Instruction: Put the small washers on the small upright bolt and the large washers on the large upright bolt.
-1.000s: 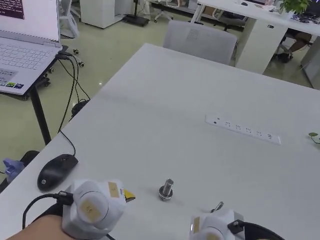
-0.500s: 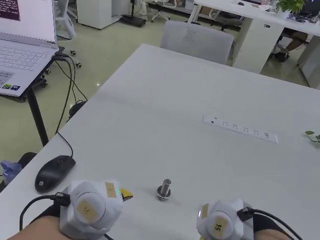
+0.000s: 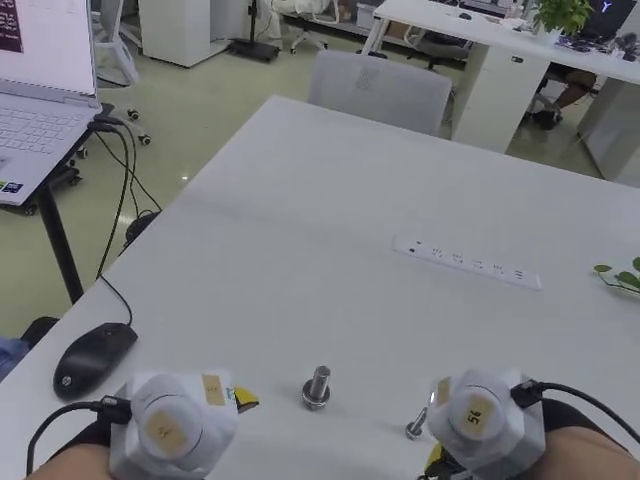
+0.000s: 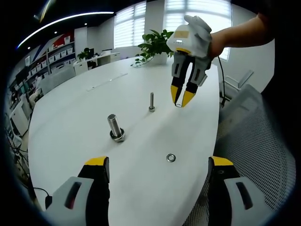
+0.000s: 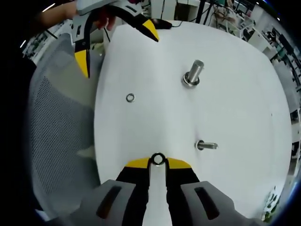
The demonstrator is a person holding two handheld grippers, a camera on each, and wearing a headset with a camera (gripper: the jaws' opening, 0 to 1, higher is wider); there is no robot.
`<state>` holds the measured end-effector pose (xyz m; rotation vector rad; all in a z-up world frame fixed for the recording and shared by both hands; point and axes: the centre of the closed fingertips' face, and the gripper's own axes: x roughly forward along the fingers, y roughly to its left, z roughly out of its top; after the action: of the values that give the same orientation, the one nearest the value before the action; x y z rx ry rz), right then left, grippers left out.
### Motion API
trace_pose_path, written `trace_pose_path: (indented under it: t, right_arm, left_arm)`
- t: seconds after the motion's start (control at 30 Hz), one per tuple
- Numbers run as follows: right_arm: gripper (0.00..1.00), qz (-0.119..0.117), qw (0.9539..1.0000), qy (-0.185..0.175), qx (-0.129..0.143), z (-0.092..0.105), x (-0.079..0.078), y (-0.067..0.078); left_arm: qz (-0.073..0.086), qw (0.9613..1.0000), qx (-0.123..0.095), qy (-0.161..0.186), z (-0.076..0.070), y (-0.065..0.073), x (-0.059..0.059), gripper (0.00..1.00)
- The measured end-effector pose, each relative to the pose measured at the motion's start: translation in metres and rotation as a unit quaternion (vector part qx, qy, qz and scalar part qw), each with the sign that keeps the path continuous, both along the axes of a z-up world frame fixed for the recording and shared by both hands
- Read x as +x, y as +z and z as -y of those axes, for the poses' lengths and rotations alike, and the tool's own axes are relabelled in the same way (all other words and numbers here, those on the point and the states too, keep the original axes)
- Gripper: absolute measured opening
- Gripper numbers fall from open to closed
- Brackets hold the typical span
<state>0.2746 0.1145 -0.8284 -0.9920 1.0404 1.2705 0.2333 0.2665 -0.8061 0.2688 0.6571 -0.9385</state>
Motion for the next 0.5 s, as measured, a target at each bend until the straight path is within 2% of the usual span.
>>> trace_pose_path:
  t: [0.5]
  right_arm:
    - [0.13,0.012,0.9996,-0.024,0.003,0.006,0.027,0.013]
  left_arm:
    - [-0.004,1.0000,0.004,-0.004,0.002,0.000,-0.001,0.86]
